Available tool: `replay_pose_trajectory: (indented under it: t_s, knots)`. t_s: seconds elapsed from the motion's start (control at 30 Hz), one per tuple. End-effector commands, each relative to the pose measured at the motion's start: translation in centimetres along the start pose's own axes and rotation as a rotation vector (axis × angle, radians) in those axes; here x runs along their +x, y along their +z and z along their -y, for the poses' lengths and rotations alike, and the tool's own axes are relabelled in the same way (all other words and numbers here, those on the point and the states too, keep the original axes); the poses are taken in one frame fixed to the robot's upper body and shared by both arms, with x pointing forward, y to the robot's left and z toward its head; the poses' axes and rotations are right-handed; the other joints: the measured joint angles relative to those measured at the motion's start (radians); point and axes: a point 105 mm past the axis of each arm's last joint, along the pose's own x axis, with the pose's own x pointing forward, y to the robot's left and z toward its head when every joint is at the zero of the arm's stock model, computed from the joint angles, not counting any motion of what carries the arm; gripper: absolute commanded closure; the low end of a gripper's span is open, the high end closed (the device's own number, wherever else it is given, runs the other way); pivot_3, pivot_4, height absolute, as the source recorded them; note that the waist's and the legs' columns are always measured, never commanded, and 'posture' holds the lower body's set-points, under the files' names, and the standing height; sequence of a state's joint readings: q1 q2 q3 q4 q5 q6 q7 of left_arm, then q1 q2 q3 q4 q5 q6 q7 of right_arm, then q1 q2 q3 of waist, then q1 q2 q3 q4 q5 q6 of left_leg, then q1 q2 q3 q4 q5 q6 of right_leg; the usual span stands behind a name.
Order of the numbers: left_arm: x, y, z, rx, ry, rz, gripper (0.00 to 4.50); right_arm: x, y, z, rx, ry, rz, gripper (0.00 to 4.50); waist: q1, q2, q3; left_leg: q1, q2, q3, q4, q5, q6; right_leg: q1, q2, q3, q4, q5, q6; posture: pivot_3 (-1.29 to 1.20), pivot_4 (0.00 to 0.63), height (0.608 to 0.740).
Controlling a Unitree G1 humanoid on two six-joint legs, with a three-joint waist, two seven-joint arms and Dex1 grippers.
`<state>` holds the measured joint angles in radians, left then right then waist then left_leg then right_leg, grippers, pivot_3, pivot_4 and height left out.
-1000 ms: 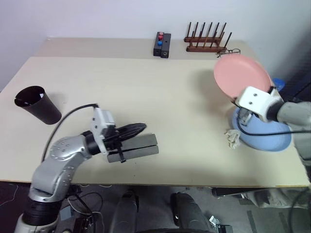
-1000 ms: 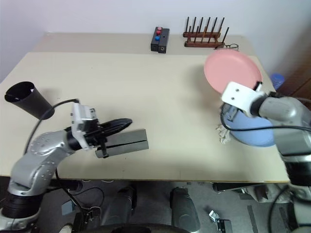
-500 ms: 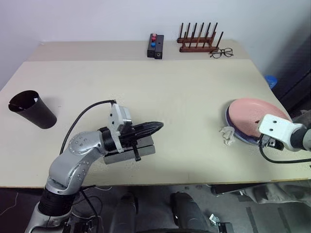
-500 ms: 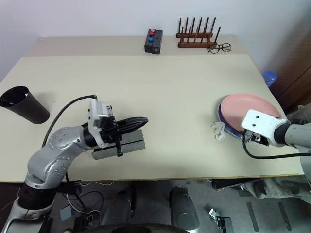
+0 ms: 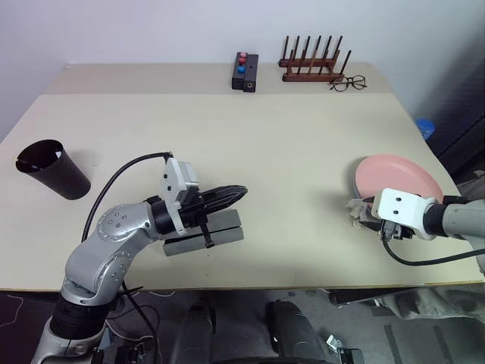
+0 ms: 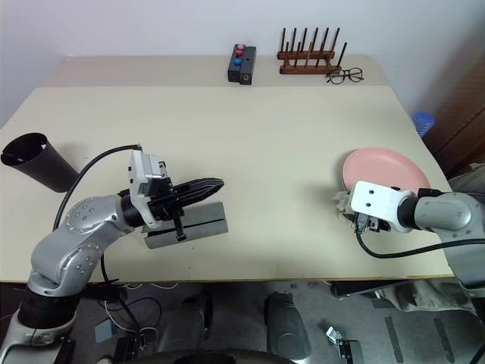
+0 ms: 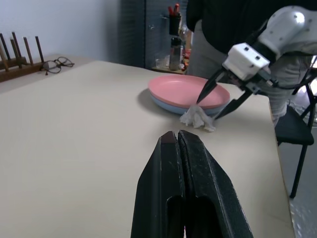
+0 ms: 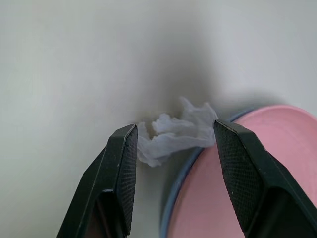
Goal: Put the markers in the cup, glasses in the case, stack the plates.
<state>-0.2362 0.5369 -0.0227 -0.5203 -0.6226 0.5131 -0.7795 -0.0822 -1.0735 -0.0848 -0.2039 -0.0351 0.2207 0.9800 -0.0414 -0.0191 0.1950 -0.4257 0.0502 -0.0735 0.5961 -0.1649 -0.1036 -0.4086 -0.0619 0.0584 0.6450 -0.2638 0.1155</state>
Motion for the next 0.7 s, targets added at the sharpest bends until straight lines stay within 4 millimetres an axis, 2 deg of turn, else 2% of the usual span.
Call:
replay_pose_trajectory:
  t_s: [0.03,0.2,0.3,0.4,0.6,0.7]
  knots:
    - [0.1,1.1,0.6,0.030,-0.016,0.029,4.50,0.6,0.2,0.6,-0.037,-0.039,0.012,2.07,0.000,0.000,0.000,0.000,0.000,0.000,0.000,0.000,0.000,0.000,0.000,0.000,0.000,0.000,0.000,0.00,0.150,0.740]
    - [0.0,1.1,0.7,0.031,-0.006,0.027,4.50,1.7,-0.9,0.6,-0.073,-0.051,-0.019,2.07,0.001,0.000,0.000,0.000,0.000,0.000,0.000,0.000,0.000,0.000,0.000,0.000,0.000,0.000,0.000,0.00,0.150,0.740]
    - [-0.1,1.0,0.8,0.033,0.000,0.025,4.50,2.0,-1.1,0.4,-0.069,-0.041,-0.009,2.88,0.000,0.000,0.000,0.000,0.000,0.000,0.000,0.000,0.000,0.000,0.000,0.000,0.000,0.000,0.000,0.00,0.150,0.740]
    - [-0.2,1.0,0.8,0.033,0.004,0.024,4.50,2.1,-1.1,0.4,-0.066,-0.034,-0.002,4.42,0.001,0.000,0.000,0.000,0.000,0.000,0.000,0.000,0.000,0.000,0.000,0.000,0.000,0.000,0.000,0.00,0.150,0.740]
    - [-0.6,0.6,0.9,0.028,0.010,0.023,4.50,2.0,-0.8,0.6,-0.075,-0.046,0.024,4.47,0.001,0.000,0.000,0.000,0.000,0.000,0.000,0.000,0.000,0.000,0.000,0.000,0.000,0.000,0.000,0.00,0.150,0.740]
    - [-1.0,0.4,0.7,0.026,0.015,0.022,4.50,1.3,0.3,2.2,-0.049,-0.109,0.076,4.47,-0.002,0.000,0.000,0.000,0.000,0.000,0.000,0.000,0.000,0.000,0.000,0.000,0.000,0.000,0.000,0.00,0.150,0.740]
